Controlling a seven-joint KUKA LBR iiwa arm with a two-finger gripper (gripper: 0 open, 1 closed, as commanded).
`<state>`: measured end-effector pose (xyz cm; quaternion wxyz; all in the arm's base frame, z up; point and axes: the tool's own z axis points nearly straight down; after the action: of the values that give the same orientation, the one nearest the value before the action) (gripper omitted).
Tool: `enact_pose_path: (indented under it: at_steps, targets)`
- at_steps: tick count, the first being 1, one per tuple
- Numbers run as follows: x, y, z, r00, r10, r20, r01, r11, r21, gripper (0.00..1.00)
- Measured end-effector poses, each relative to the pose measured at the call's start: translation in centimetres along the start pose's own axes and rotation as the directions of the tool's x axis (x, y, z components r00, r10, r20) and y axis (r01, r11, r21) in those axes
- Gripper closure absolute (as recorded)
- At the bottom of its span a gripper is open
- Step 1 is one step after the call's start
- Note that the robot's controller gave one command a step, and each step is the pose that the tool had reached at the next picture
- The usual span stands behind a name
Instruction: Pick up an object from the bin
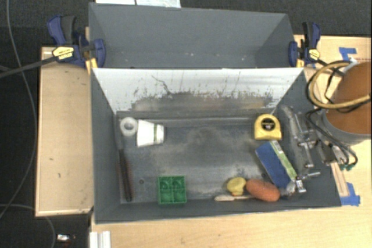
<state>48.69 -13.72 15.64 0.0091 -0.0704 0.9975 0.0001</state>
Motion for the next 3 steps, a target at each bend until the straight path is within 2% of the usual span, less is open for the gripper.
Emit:
enact_pose_path:
  at_steps: [1, 2, 3]
  targets:
    - [0.1, 2.6, 3.4, 0.966, -0.257, 0.004, 0.257, 0.966, 0.002, 1.00]
    - [-0.4, 3.3, 4.6, 0.840, -0.543, 0.003, 0.543, 0.840, 0.003, 1.00]
    - [-3.0, 9.2, 6.7, 0.966, -0.259, 0.002, 0.259, 0.966, 0.000, 1.00]
